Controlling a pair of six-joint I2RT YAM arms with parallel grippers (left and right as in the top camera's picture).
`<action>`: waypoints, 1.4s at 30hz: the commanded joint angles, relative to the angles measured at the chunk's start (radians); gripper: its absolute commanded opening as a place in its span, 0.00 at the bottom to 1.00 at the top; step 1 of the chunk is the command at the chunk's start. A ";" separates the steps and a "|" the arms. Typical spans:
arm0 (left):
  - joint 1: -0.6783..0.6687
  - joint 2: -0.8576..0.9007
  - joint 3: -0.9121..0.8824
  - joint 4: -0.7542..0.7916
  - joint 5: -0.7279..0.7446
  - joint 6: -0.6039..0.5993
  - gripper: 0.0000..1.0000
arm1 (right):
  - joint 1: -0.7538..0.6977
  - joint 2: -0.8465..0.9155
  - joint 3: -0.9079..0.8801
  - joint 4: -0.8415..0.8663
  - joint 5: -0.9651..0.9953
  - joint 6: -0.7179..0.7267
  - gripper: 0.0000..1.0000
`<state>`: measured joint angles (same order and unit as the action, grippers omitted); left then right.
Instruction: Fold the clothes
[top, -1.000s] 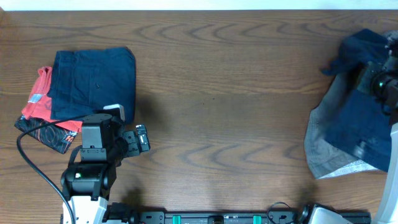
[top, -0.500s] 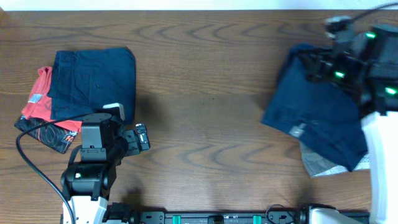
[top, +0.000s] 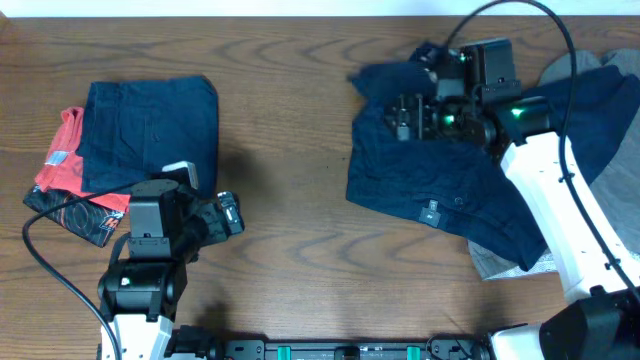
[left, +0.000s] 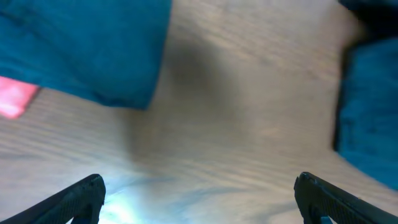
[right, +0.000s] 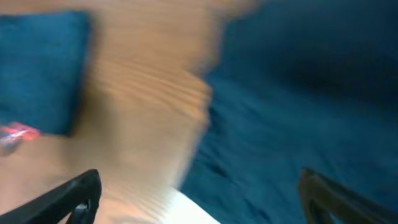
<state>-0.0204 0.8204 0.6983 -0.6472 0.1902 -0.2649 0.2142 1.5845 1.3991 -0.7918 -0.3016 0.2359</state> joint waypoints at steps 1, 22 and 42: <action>0.003 0.031 0.020 0.032 0.124 -0.100 0.98 | -0.087 -0.005 -0.001 -0.097 0.332 0.111 0.99; -0.403 0.753 0.020 0.677 0.300 -0.299 0.98 | -0.541 -0.005 -0.001 -0.419 0.365 0.077 0.99; -0.514 0.964 0.020 1.028 0.304 -0.350 0.06 | -0.543 -0.005 -0.001 -0.427 0.381 0.063 0.99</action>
<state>-0.5735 1.8355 0.7197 0.3950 0.4915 -0.6498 -0.3218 1.5845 1.3968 -1.2186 0.0570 0.3099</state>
